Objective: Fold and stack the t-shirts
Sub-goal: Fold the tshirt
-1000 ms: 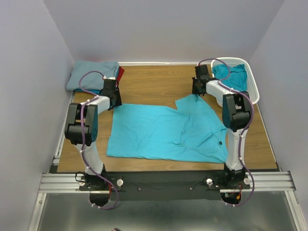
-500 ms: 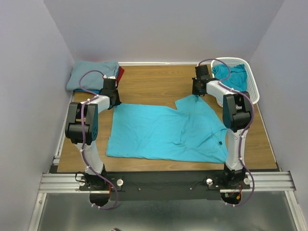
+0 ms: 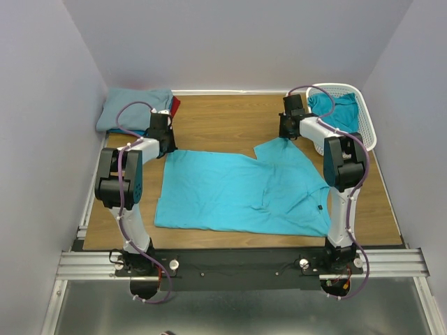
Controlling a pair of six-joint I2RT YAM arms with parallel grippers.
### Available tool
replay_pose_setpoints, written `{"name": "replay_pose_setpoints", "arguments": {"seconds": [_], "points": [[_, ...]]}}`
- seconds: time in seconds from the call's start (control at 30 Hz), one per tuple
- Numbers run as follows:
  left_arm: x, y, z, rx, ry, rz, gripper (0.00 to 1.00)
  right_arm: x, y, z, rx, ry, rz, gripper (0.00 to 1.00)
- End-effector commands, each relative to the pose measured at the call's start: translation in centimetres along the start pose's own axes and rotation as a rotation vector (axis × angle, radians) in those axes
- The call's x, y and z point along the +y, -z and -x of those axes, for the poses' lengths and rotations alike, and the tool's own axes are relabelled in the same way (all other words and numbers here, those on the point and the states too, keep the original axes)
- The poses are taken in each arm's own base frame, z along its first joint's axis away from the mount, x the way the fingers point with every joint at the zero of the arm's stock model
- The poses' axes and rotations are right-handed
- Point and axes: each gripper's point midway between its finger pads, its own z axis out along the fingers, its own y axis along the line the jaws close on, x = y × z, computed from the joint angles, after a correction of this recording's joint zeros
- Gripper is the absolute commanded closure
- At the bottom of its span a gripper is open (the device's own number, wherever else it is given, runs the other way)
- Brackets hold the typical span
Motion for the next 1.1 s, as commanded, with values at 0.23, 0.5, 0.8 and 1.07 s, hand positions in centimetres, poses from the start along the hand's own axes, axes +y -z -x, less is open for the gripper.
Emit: {"name": "replay_pose_setpoints", "arguments": {"seconds": [0.23, 0.5, 0.8, 1.07], "points": [[-2.1, 0.7, 7.2, -0.135, 0.002, -0.102, 1.0, -2.1, 1.5, 5.6, -0.088, -0.064, -0.019, 1.0], [-3.2, 0.4, 12.9, -0.212, -0.021, -0.15, 1.0, -1.7, 1.8, 10.9, -0.173, -0.063, -0.006, 1.0], [-3.5, 2.8, 14.1, -0.316, -0.012, -0.194, 1.0, -0.6, 6.8, 11.7, -0.207, -0.084, 0.071, 1.0], [-2.0, 4.1, 11.4, -0.296, 0.014, -0.137, 1.0, -0.6, 12.6, 7.9, -0.206, -0.121, 0.138, 1.0]]}}
